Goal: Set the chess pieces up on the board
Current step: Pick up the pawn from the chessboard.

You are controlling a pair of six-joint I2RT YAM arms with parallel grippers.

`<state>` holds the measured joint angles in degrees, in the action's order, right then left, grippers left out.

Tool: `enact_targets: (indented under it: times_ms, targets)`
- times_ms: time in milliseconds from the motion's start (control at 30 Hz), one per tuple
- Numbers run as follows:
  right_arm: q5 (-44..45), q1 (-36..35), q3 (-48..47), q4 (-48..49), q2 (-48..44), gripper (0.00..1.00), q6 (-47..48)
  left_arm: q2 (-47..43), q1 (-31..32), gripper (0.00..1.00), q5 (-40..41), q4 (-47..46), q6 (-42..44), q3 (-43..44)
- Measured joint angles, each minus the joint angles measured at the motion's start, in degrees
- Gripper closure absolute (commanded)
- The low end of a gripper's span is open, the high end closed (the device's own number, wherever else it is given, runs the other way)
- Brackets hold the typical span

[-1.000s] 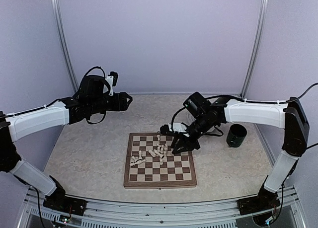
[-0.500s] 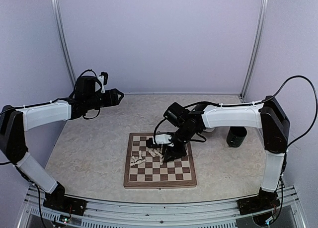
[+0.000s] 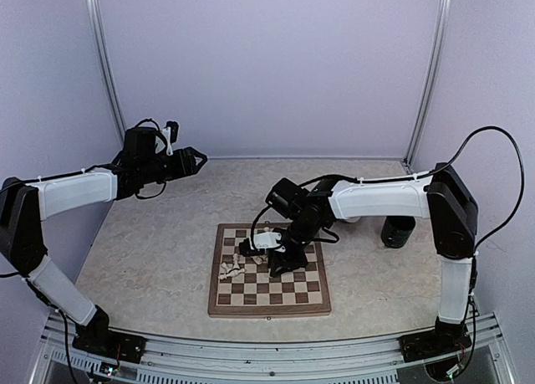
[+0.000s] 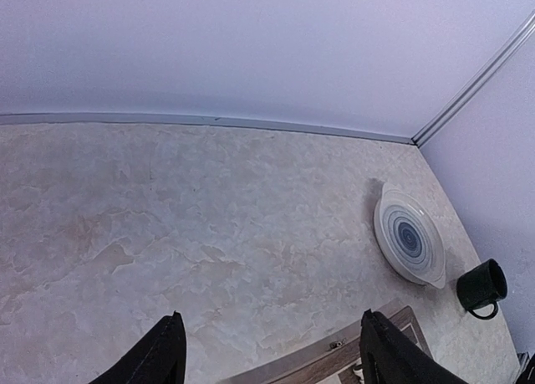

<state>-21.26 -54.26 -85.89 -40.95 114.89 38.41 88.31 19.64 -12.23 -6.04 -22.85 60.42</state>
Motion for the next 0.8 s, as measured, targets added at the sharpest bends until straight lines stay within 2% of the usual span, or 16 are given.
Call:
enact_targets:
  times_ms: [367, 567, 800]
  targets:
    - [0.0, -0.9, 0.0, -0.3, 0.4, 0.92, 0.4, 0.0, 0.0, 0.29, -0.9, 0.0, -0.1, 0.0]
    - [1.2, -1.1, 1.1, 0.2, -0.7, 0.95, 0.3, 0.1, -0.1, 0.29, -0.9, 0.0, -0.1, 0.0]
    - [4.7, -1.1, 13.5, 1.2, -13.7, 0.98, 1.6, 0.2, -0.9, 0.29, -1.3, 0.0, -0.1, 0.0]
